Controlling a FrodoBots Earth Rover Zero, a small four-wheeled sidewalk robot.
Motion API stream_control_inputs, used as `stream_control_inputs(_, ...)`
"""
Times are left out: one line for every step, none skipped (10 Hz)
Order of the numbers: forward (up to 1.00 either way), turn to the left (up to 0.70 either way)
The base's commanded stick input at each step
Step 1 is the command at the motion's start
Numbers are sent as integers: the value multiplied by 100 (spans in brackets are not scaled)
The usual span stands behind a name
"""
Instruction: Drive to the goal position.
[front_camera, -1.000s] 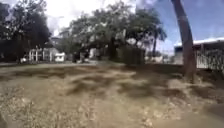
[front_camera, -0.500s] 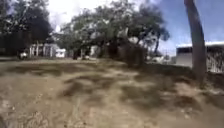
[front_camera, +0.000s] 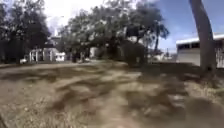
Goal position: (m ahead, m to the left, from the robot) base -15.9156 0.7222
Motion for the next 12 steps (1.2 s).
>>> stream_control_inputs(70, 0)
stream_control_inputs(70, 0)
stream_control_inputs(70, 0)
stream_control_inputs(70, 0)
stream_control_inputs(70, 0)
stream_control_inputs(70, 0)
stream_control_inputs(70, 1)
stream_control_inputs(70, 26)
stream_control_inputs(70, 35)
stream_control_inputs(70, 35)
stream_control_inputs(70, 35)
stream_control_inputs(70, 35)
